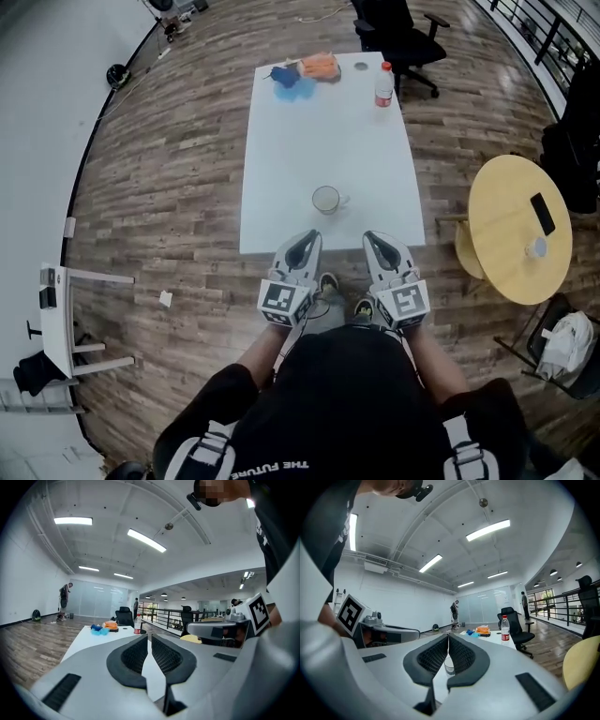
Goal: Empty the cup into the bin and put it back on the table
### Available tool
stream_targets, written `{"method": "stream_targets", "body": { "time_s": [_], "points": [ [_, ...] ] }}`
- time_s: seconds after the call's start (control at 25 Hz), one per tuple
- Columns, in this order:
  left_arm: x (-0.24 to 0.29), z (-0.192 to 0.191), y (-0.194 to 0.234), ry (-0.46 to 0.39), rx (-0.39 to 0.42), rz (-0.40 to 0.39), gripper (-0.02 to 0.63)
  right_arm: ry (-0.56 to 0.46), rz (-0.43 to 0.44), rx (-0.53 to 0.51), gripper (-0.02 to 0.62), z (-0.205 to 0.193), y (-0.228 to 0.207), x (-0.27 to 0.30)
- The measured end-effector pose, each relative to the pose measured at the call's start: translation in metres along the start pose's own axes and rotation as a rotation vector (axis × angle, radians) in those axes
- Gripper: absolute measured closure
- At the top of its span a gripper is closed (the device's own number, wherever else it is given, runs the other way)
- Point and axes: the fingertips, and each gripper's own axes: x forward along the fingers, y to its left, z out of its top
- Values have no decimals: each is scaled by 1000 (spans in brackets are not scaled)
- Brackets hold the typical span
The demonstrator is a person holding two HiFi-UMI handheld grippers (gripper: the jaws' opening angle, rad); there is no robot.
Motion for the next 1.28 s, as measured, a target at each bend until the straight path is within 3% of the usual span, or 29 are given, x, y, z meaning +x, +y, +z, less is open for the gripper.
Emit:
{"method": "stream_targets", "body": {
  "time_s": [0.2, 0.24, 0.28, 0.4, 0.68, 1.0, 1.28],
  "points": [
    [36, -26, 39, 30, 16, -69, 571, 25, -13, -24, 578, -5, -8, 47],
    [45, -32, 45, 41, 10, -90, 488, 32, -22, -25, 578, -8, -10, 56],
    [53, -39, 52, 55, 6, -110, 354, 38, -28, -26, 578, -10, -12, 65],
    [76, -57, 72, 83, 31, -169, 281, 58, -44, -32, 578, -16, -16, 92],
    [118, -116, 97, 165, 134, -308, 251, 127, -93, -31, 578, -36, -29, 140],
    [151, -166, 101, 225, 123, -389, 233, 202, -134, -3, 578, -63, -65, 163],
    [169, -185, 89, 246, 118, -438, 229, 230, -143, -15, 578, -67, -85, 158]
  ]
}}
